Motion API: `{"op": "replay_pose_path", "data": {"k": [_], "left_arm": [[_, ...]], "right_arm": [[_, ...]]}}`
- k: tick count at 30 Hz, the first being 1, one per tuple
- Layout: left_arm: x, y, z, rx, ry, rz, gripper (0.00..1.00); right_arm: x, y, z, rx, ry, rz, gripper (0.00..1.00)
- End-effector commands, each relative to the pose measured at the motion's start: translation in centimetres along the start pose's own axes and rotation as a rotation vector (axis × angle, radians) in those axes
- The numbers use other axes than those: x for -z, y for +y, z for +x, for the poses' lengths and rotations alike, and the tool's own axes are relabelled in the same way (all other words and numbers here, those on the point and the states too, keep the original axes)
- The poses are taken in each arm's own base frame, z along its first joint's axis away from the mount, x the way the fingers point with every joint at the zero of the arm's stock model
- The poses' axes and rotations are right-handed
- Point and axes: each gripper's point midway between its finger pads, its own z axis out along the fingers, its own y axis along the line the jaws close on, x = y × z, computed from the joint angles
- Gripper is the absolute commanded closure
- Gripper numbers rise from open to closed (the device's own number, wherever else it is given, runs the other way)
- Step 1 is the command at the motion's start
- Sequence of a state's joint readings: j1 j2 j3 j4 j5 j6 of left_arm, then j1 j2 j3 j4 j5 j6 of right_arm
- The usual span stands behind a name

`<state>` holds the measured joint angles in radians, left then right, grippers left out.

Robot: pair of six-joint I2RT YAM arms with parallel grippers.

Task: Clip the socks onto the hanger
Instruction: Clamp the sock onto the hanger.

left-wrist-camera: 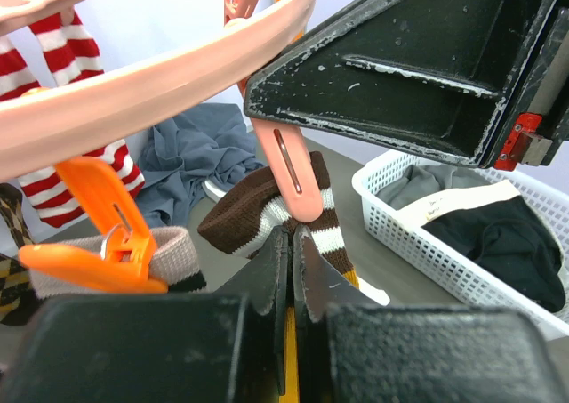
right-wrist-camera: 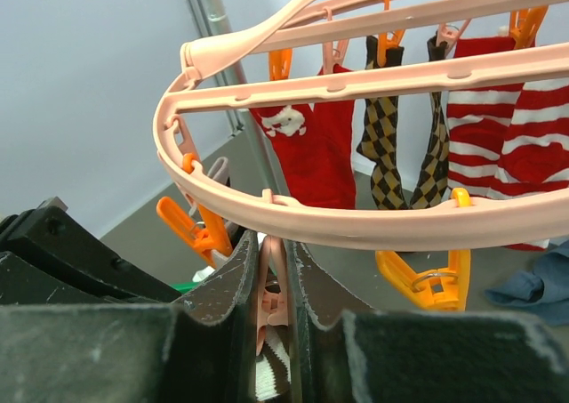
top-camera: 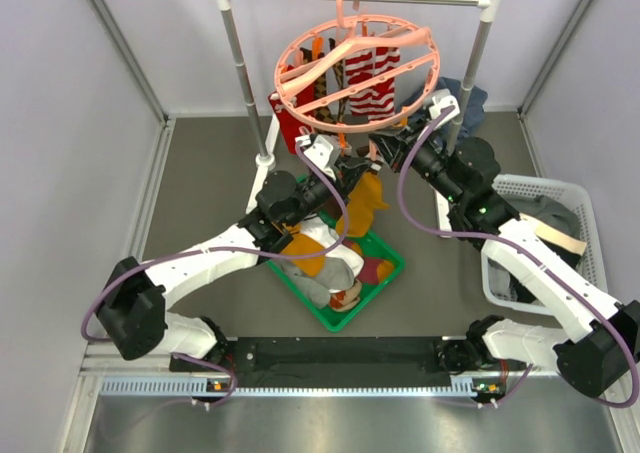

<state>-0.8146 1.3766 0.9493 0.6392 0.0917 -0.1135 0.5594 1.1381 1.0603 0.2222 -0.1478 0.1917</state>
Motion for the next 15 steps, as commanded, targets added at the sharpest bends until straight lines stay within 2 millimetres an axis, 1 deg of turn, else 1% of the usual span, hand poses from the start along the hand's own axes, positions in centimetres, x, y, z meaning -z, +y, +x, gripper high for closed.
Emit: {"op": "replay_pose_path", "data": {"k": [1,2,6,9,10,11,13,14,15], "left_arm": [[0.46,-0.51,-4.4,0.01,-0.145,0.011,1.0],[0.44,-0.52,-4.59,0.01,-0.151,0.011,1.0],[0.15,-0.46,-4.32,0.014,-0.151,0.01,1.0],[-0.05,-0.4,-4.18,0.014,-0.154,0.009,1.0],[-0.05,-0.41,-4.3,0.014,-0.159,0.01,1.0],[-0.08,-0.41,-4.3,0.014,-0.16,0.01,1.0],[-0.05,-0.36,-4.54,0.013,-0.168,0.006,1.0],[-0.07,-0.38,-4.57,0.012,-0.168,0.008,1.0],[-0.09,-0.33,-4.5,0.009,-0.167,0.006,1.0]], "right_arm": [[0.21,0.08,-0.39,0.013,-0.012,-0.015,0.98],[0.19,0.16,-0.31,0.008,-0.01,-0.019,0.98],[0.16,0.65,-0.5,-0.014,-0.019,-0.04,0.98],[0.23,0.85,-0.72,-0.023,-0.025,-0.049,0.95],[0.24,0.89,-0.63,-0.025,-0.023,-0.052,0.93],[0.27,0.92,-0.66,-0.028,-0.024,-0.052,0.89],[0.24,0.88,-0.41,-0.03,-0.02,-0.05,0.86],[0.24,0.78,-0.35,-0.031,-0.019,-0.046,0.78],[0.24,0.76,-0.35,-0.032,-0.019,-0.045,0.73]]}}
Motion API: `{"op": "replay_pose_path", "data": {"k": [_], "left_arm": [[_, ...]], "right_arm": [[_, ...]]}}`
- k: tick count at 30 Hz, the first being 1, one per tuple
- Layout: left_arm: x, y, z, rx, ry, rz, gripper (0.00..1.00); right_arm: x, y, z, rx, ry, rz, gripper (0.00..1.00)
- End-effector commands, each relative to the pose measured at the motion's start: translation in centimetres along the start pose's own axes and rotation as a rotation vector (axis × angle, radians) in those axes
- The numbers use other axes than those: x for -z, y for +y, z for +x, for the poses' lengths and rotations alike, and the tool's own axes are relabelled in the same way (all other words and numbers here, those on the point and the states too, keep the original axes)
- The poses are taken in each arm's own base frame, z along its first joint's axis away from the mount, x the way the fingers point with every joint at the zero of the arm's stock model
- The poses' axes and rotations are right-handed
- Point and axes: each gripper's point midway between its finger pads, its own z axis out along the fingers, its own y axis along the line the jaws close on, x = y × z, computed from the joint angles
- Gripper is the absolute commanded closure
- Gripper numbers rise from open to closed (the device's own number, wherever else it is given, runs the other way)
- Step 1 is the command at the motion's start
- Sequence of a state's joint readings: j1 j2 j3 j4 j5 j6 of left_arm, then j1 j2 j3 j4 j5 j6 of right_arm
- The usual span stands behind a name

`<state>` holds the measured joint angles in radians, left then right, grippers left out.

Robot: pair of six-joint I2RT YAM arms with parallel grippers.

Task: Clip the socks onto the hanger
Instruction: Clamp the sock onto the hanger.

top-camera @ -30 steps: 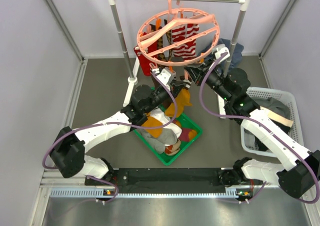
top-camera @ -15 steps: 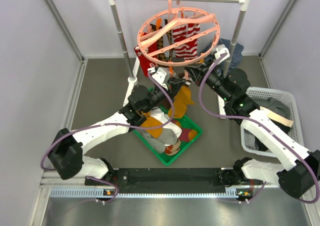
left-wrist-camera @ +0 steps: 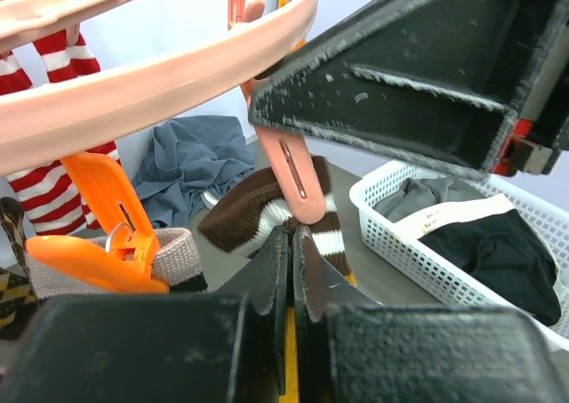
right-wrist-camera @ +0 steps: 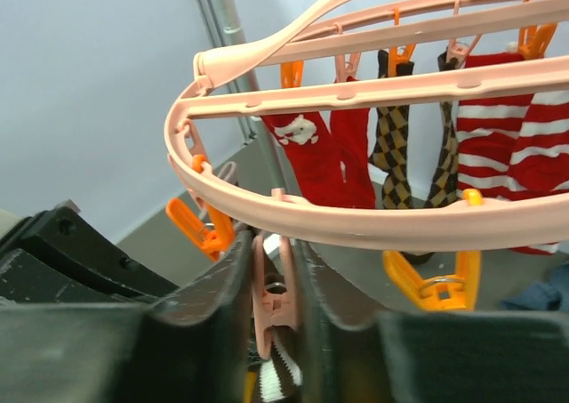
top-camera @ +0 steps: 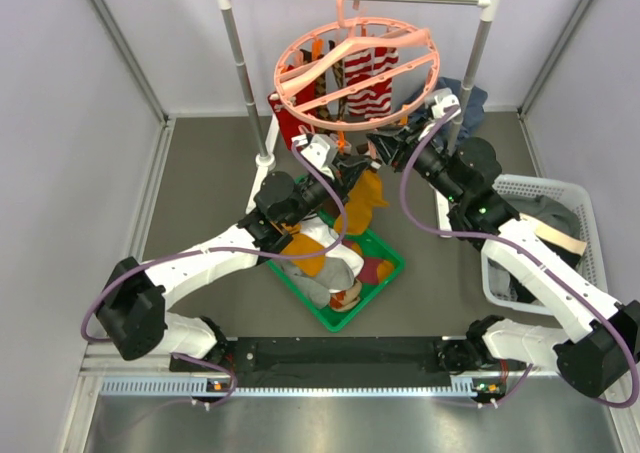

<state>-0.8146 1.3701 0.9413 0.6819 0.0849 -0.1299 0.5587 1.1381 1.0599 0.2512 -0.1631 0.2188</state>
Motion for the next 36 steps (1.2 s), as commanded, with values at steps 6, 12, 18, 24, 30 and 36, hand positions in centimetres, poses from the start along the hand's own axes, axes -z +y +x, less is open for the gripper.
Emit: {"op": "replay_pose_path", "data": {"k": [6,12,18,24,30,36], "left_arm": [[-0.2,0.1,-3.2,-0.007,-0.12,-0.008,1.0],[-0.3,1.1,-3.0,0.007,-0.119,-0.048,0.96],[-0.2,2.5,-2.8,0.031,-0.118,-0.094,0.92],[-0.2,3.6,-2.7,0.041,-0.108,-0.117,0.91],[0.1,3.8,-2.9,0.054,-0.118,-0.114,0.91],[0.4,4.0,-3.3,0.052,-0.122,-0.118,0.91]], "right_arm": [[0.9,0.8,-0.9,-0.005,-0.002,-0.038,0.49],[2.9,1.0,-3.0,0.059,0.003,-0.015,0.33],[5.2,0.3,-3.9,0.132,0.042,0.039,0.27],[5.7,-1.8,-3.6,0.195,0.057,0.103,0.27],[4.8,-4.2,-4.1,0.285,0.01,0.131,0.27],[3.3,-3.8,-3.5,0.383,-0.013,0.054,0.27]]}}
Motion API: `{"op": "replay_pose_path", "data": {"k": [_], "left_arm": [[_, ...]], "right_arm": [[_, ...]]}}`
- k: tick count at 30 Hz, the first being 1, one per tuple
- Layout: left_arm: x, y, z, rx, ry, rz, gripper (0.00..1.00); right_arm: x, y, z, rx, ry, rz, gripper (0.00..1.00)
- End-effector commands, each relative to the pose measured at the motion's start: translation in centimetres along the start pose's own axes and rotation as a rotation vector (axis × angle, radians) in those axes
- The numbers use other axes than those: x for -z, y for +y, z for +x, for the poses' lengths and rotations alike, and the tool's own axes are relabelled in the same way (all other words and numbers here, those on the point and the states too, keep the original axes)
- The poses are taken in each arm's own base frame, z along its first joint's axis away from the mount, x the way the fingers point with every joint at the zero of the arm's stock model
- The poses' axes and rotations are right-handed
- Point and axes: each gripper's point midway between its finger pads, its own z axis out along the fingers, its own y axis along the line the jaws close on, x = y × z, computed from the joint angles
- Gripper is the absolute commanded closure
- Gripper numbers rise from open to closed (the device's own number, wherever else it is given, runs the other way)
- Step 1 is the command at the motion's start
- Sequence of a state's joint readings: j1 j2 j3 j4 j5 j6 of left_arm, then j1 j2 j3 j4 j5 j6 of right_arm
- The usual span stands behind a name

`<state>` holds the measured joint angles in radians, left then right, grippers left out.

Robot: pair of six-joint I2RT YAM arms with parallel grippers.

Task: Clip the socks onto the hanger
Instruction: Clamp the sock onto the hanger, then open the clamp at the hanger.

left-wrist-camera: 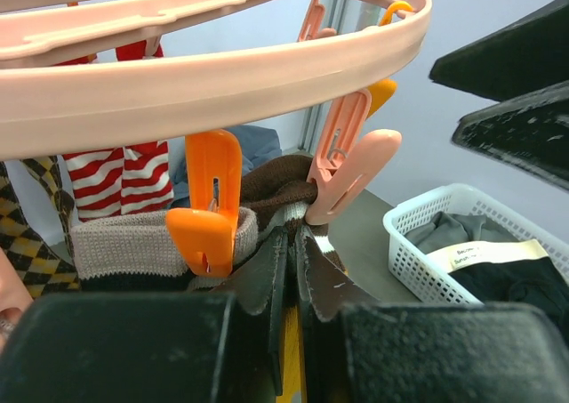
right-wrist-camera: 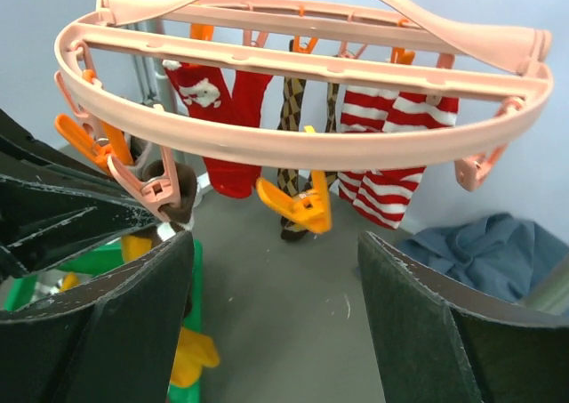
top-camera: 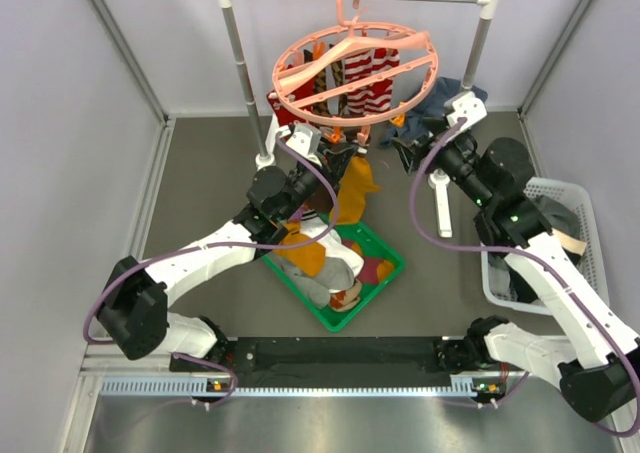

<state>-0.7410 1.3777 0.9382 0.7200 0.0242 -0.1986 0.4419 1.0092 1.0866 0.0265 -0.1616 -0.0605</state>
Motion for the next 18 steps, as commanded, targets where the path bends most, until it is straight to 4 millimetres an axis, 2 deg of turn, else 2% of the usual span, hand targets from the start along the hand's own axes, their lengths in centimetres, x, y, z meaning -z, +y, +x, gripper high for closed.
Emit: {"op": "replay_pose_path", "data": {"k": [1,3,9,18], "left_arm": [[0.2,-0.3,-2.4,0.009,-0.074,0.013,0.91],[0.2,-0.4,-2.4,0.009,-0.071,0.018,0.91],[0.3,-0.6,-2.2,0.022,-0.064,0.029,0.91],[0.4,-0.7,-2.4,0.025,-0.065,0.034,0.91]], "right_arm": [[-1.2,0.7,-1.6,0.104,-0.094,-0.074,0.27],[-1.7,1.2,-1.6,0.11,-0.104,-0.104,0.27],[-3.1,-0.1,-1.5,0.121,-0.138,-0.045,0.27],[-3.8,-0.2,-1.9,0.122,-0.143,-0.05,0.29]]}}
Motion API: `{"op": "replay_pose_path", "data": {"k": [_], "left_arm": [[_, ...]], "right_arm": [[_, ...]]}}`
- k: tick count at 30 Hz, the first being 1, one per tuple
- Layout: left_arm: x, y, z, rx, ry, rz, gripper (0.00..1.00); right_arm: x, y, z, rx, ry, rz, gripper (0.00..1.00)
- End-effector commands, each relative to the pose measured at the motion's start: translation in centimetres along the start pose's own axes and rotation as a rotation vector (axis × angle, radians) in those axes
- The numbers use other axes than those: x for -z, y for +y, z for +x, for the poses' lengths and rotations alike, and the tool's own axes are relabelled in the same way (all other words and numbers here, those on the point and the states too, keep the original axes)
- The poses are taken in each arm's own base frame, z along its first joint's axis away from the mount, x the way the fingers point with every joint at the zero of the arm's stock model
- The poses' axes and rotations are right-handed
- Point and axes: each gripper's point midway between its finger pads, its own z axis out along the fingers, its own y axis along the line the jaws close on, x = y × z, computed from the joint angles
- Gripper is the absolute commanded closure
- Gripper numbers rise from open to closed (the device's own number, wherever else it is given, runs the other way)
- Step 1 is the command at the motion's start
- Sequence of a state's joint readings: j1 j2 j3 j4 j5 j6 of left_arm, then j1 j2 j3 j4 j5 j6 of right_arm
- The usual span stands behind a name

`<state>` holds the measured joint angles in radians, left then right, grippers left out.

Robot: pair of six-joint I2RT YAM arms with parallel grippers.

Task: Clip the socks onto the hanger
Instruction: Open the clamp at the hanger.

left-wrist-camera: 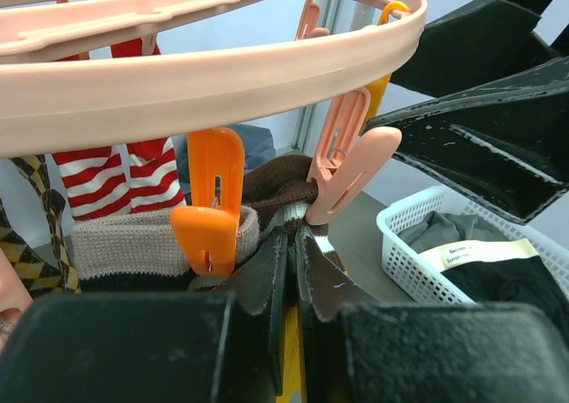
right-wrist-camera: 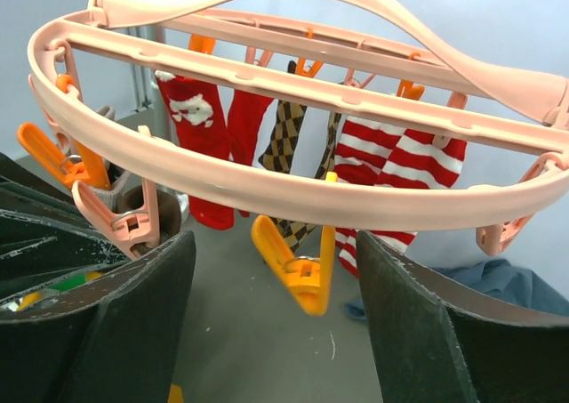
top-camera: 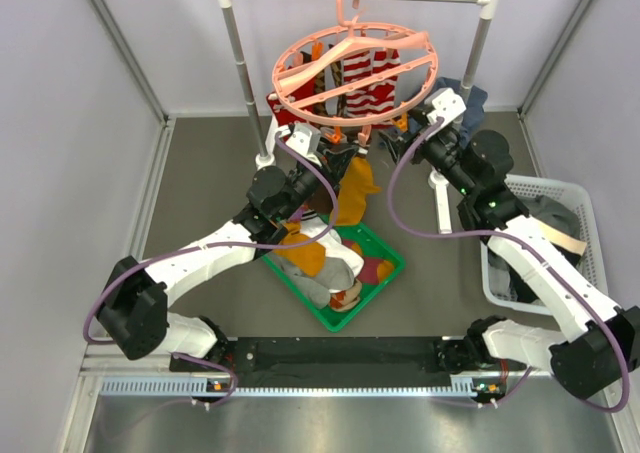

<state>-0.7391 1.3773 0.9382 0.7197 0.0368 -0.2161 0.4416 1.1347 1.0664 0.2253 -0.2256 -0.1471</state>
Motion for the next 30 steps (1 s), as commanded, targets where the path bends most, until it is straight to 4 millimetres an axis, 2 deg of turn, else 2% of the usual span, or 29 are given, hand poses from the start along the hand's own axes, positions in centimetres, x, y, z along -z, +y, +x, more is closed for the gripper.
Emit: {"op": "replay_pose_path", "data": {"k": [1,8,12,17,23,25,26,27,28,29,30], "left_arm": [[0.4,-0.5,-2.4,0.008,-0.067,0.022,0.91],[0.5,-0.4,-2.2,0.007,-0.059,0.017,0.91],[0.5,-0.3,-2.1,-0.002,-0.056,0.01,0.91],[0.3,0.1,-2.0,-0.007,-0.052,-0.002,0.91],[-0.6,2.0,-1.9,-0.026,-0.051,0.009,0.9],[-1.1,2.6,-2.8,-0.039,-0.072,0.051,0.87],[-1.6,3.1,-2.1,-0.04,-0.056,0.059,0.86],[-1.8,4.2,-2.2,-0.045,-0.054,0.057,0.85],[-2.4,4.0,-3.0,-0.055,-0.068,0.098,0.84],[-3.0,4.8,-2.0,-0.054,-0.047,0.102,0.82],[-3.4,5.9,-2.2,-0.057,-0.048,0.094,0.82]], "right_arm": [[-0.3,-0.8,-2.9,0.026,-0.086,0.013,0.3],[-0.6,-0.8,-3.1,0.001,-0.08,0.014,0.45],[-0.7,-0.6,-3.0,-0.029,-0.062,0.004,0.59],[-0.5,-0.3,-2.7,-0.095,-0.025,-0.001,0.71],[-0.2,0.7,-2.4,-0.214,0.001,-0.025,0.85],[-0.1,1.1,-2.3,-0.259,0.011,-0.033,0.88],[0.0,1.2,-2.4,-0.273,0.011,-0.036,0.92],[0.0,1.3,-2.3,-0.285,0.013,-0.039,0.93],[0.1,1.6,-2.4,-0.31,0.013,-0.049,0.95],[0.1,1.9,-2.4,-0.319,0.013,-0.06,0.98],[0.1,2.0,-2.5,-0.33,0.012,-0.066,0.98]]}}
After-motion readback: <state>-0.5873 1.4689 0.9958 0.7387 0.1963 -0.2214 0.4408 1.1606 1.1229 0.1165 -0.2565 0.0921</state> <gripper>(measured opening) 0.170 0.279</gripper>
